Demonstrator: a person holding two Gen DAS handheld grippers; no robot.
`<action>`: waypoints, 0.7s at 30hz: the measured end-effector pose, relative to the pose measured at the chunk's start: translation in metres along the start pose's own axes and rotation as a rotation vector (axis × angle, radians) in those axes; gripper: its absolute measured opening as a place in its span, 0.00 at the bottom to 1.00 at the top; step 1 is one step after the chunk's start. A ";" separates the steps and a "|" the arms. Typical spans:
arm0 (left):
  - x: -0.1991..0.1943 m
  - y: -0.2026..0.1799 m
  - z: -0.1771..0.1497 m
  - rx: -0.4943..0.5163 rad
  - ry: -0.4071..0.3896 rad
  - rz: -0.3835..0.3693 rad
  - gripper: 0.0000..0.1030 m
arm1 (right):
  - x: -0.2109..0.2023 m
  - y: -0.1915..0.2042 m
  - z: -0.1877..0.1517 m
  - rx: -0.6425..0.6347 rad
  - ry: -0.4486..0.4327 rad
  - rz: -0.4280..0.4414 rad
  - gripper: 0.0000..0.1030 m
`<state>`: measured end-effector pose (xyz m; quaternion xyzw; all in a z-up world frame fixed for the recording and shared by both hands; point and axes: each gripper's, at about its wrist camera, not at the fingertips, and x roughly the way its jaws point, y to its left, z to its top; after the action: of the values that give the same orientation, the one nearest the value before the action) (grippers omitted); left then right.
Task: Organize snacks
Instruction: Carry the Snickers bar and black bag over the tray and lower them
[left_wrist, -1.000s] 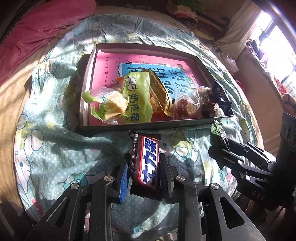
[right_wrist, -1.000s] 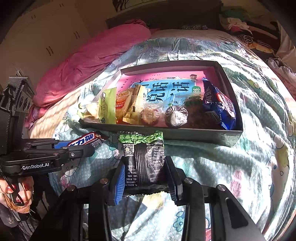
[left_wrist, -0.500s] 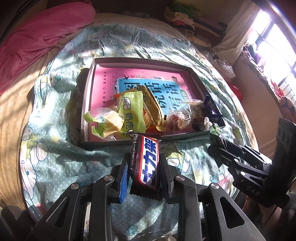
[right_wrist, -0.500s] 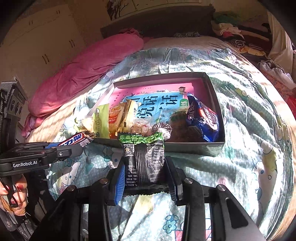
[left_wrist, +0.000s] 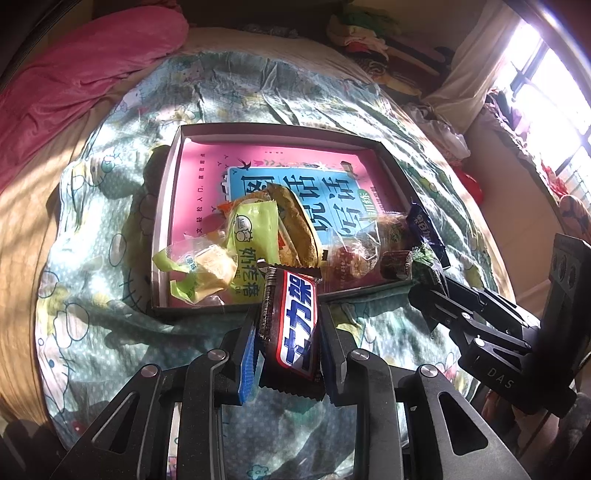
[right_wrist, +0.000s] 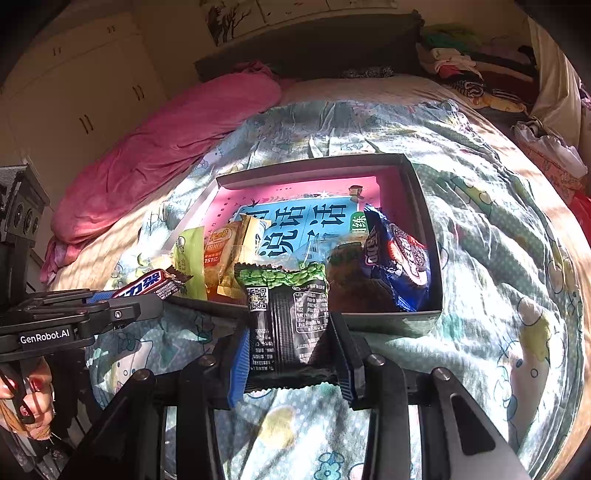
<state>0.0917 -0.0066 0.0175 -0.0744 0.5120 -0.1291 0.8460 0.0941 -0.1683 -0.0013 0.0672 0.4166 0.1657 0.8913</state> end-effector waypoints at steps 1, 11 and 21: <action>0.001 0.000 0.001 0.001 0.000 0.000 0.29 | 0.001 -0.001 0.001 0.002 -0.001 0.002 0.39; 0.008 -0.001 0.013 0.000 0.002 0.003 0.29 | 0.013 -0.007 0.010 0.011 0.008 0.000 0.39; 0.019 0.003 0.029 -0.016 0.000 0.003 0.29 | 0.022 -0.006 0.018 0.003 0.013 -0.002 0.39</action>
<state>0.1261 -0.0099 0.0141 -0.0802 0.5130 -0.1237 0.8456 0.1220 -0.1658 -0.0073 0.0672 0.4229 0.1645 0.8886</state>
